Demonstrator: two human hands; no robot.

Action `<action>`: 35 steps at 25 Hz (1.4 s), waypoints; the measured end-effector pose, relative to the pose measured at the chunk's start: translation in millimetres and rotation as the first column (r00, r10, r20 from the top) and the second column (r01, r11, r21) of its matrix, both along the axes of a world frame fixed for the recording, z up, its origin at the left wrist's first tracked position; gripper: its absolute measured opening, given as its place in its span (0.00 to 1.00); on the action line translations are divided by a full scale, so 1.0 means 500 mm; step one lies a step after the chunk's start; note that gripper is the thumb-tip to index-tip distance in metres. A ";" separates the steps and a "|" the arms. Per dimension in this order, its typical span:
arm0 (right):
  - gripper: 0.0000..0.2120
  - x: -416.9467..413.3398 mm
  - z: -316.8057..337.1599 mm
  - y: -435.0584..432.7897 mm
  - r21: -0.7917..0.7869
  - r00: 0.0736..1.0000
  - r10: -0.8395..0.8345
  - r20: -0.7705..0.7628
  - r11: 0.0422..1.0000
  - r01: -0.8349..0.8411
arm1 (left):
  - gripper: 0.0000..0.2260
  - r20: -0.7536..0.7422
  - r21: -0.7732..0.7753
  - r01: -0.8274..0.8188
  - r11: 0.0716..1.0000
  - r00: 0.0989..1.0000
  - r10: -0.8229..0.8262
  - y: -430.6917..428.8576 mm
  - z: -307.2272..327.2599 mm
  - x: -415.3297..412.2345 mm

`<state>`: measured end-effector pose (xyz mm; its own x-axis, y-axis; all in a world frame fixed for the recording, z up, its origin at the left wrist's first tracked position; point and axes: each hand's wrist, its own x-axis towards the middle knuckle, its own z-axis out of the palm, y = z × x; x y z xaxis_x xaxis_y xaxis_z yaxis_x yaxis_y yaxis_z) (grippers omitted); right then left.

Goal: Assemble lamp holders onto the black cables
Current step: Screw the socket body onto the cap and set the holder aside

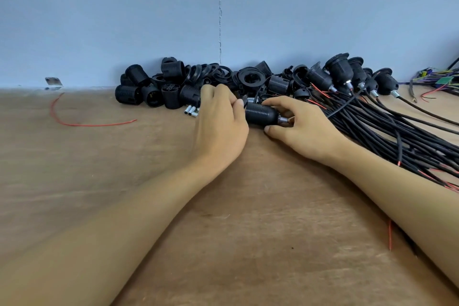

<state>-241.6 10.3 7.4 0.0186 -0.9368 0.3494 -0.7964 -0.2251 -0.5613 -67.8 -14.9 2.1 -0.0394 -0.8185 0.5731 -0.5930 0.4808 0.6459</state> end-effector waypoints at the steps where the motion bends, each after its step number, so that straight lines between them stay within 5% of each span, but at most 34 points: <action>1: 0.23 0.001 0.001 0.003 0.004 1.000 0.018 0.007 1.000 -0.018 | 0.06 0.016 0.044 0.022 0.999 1.000 -0.023 0.010 -0.007 0.005; 5: 0.22 0.008 0.002 0.016 0.003 0.994 0.100 0.030 0.995 -0.100 | 0.08 0.018 0.174 0.105 0.979 0.994 -0.110 0.025 -0.016 0.019; 17: 0.20 -0.012 0.001 0.008 0.055 0.956 0.182 0.231 0.978 -0.200 | 0.08 -0.330 0.282 0.277 0.919 0.927 -0.178 0.011 -0.015 0.036; 22: 0.20 -0.010 -0.001 0.007 0.048 0.958 0.177 0.225 0.980 -0.192 | 0.15 -0.191 0.212 0.275 0.938 0.953 -0.236 0.023 -0.015 0.036; 26: 0.19 -0.013 -0.003 0.007 0.047 0.947 0.193 0.256 0.976 -0.212 | 0.09 -0.224 0.192 0.269 0.944 0.948 -0.225 0.023 -0.017 0.035; 29: 0.16 -0.014 -0.001 0.007 0.054 0.940 0.209 0.271 0.971 -0.232 | 0.22 -0.230 0.179 0.267 0.947 0.947 -0.224 0.019 -0.015 0.037; 35: 0.10 -0.011 0.004 0.014 0.048 0.924 0.246 0.294 0.961 -0.271 | 0.12 -0.152 0.085 0.254 0.963 0.959 -0.239 0.021 -0.019 0.039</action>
<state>-246.9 17.3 9.7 0.1765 -0.9393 0.2943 -0.5228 -0.3428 -0.7805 -48.2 -4.4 -7.4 -0.1735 -0.8479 0.5009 -0.3650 0.5278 0.7670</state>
